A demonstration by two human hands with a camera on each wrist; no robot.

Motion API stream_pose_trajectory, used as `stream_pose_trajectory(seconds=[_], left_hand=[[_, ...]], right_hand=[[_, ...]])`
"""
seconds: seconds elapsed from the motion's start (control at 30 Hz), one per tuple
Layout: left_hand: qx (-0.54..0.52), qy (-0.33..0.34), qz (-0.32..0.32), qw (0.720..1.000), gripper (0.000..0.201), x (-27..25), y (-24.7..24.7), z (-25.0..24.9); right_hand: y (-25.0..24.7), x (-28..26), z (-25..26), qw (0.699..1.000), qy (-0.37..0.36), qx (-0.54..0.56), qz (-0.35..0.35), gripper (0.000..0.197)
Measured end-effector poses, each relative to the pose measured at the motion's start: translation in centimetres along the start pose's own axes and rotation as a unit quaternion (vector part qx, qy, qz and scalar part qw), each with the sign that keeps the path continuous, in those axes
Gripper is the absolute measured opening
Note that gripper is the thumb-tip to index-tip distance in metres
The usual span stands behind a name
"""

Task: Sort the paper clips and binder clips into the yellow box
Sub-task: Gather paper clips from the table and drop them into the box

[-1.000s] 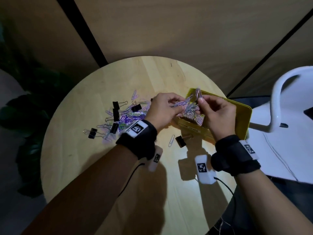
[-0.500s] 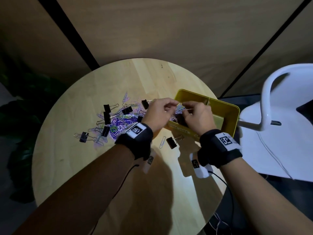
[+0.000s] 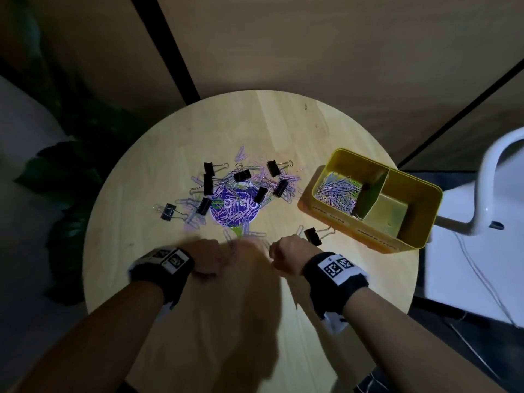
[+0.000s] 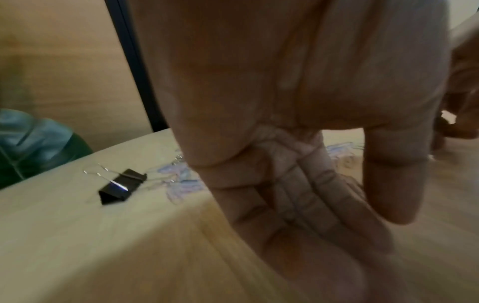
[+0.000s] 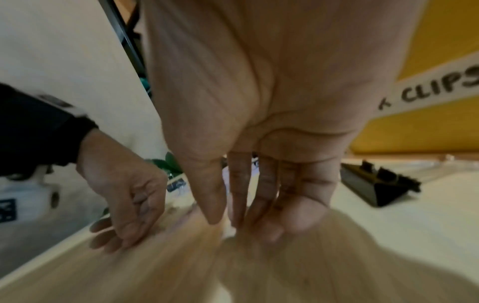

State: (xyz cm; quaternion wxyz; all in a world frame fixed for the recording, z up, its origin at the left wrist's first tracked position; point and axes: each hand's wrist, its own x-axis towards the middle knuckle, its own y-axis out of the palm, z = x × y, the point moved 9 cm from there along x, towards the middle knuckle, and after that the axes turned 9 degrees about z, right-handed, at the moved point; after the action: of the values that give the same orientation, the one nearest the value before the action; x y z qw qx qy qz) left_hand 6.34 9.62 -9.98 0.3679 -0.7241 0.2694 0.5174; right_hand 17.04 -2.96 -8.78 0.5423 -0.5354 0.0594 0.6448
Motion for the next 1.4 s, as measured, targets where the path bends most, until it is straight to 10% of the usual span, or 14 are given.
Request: stream_pose_trajectory(seconds=[0.2,0.4,0.67,0.83,1.07,1.4], left_hand=[[-0.103,0.150,-0.215,0.959,0.016,0.5,-3.9,-3.3],[-0.140,0.088,-0.369,0.915,0.022,-0.8,-5.4,0.9],[-0.161,0.121,-0.375,0.905,0.043,-0.5,-4.3,-3.0],[-0.105,0.028,-0.329,0.938,0.069,0.8,-4.6,-1.7],[-0.162,0.146,-0.305,0.927,0.050,0.5,-4.0,-4.5],[0.022,0.134,-0.322,0.937,0.044,1.0,-4.0,-5.1]], right_hand=[[-1.8,0.8,1.7,0.993,-0.047,0.041,-0.096,0.038],[-2.1,-1.8,0.1,0.979,0.084,-0.004,-0.186,0.037],[-1.2,1.1,3.1,0.968,-0.019,0.029,-0.248,0.030],[-0.6,1.6,0.6,0.967,0.132,-0.025,-0.214,0.073],[-1.7,3.1,3.3,0.979,0.039,0.014,-0.200,0.040],[-2.8,3.3,2.4,0.983,0.000,0.021,-0.184,0.016]])
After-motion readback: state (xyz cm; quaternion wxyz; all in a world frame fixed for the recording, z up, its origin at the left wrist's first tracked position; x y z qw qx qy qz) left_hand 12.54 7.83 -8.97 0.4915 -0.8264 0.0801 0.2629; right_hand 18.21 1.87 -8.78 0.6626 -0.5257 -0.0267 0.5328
